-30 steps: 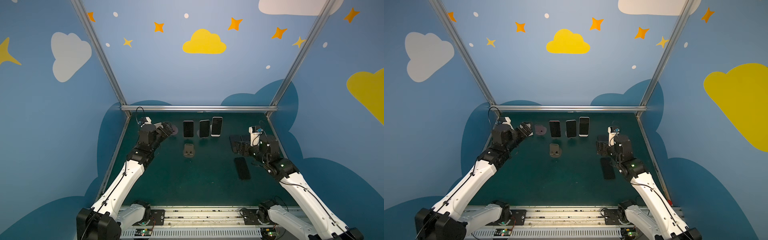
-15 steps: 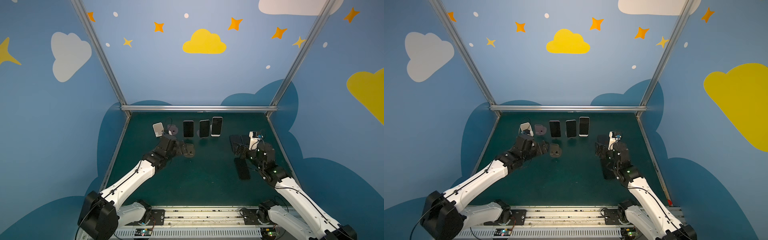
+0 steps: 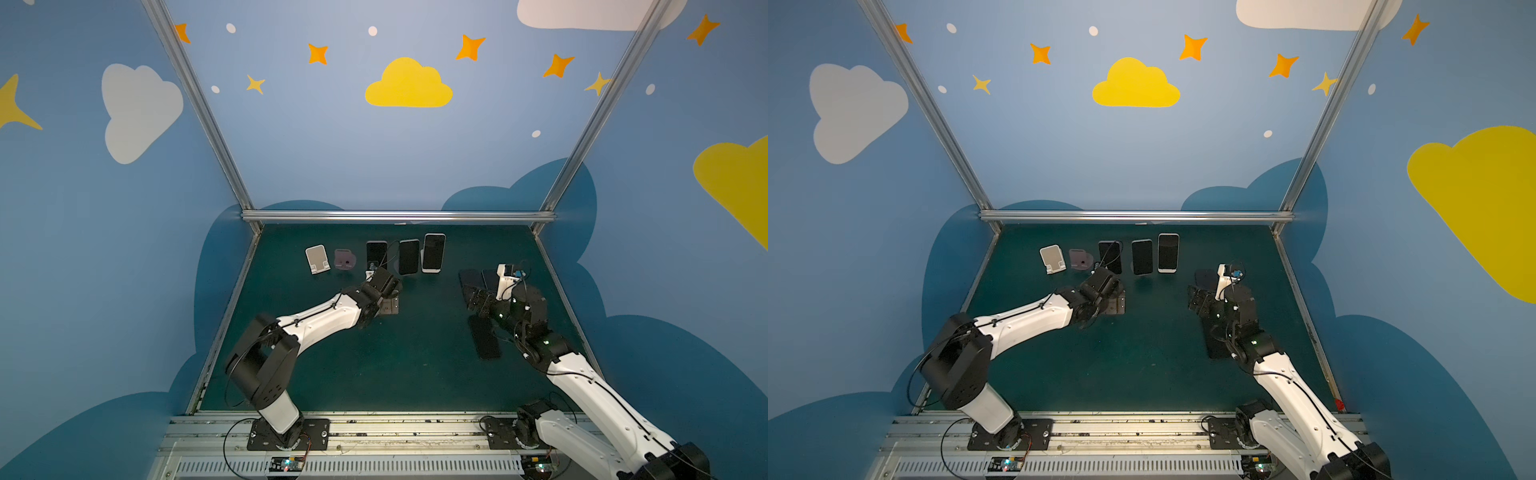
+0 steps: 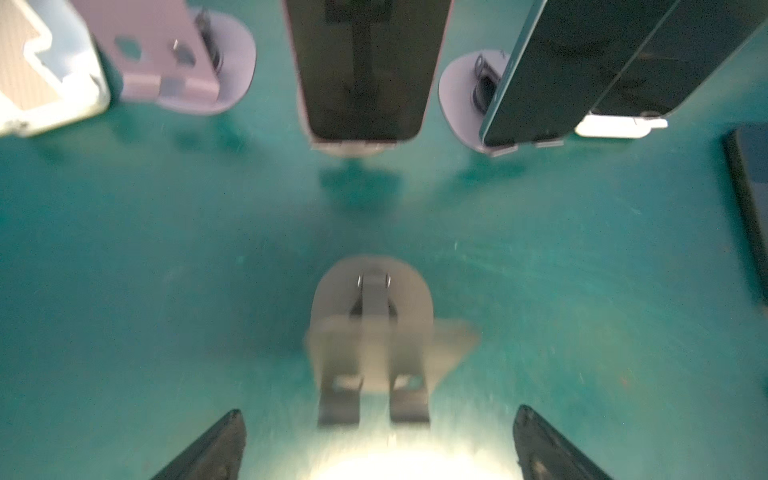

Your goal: Remove the phone from the phone stand

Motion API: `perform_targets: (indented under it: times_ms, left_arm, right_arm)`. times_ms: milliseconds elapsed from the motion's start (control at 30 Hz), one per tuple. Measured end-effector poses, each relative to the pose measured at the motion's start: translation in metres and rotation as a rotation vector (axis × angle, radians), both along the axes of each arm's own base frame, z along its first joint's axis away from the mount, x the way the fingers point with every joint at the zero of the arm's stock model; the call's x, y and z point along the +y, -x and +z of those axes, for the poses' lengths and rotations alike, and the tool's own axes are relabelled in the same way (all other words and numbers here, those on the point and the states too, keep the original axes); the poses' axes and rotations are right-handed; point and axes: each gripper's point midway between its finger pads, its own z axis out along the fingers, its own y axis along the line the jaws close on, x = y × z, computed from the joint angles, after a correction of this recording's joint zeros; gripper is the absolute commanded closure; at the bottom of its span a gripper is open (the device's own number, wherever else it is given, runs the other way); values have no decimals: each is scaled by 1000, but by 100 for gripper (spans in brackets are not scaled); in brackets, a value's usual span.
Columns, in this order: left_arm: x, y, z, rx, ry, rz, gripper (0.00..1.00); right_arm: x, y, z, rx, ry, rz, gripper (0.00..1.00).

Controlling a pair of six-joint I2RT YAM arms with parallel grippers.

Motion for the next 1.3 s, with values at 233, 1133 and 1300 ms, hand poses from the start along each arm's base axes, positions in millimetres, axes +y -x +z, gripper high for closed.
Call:
perform_targets:
  times_ms: [233, 1133, 1300]
  left_arm:
    - [-5, -21, -26, -4, -101, -19, 24]
    - [169, 1, 91, -238, -49, 490, 40]
    - [256, 1, 130, -324, -32, 726, 40]
  right_arm:
    - [-1, 2, 3, -13, -5, 0, 11]
    - [8, 6, 3, -15, -15, 35, 11]
    - [12, 6, 2, -12, -15, 48, 11]
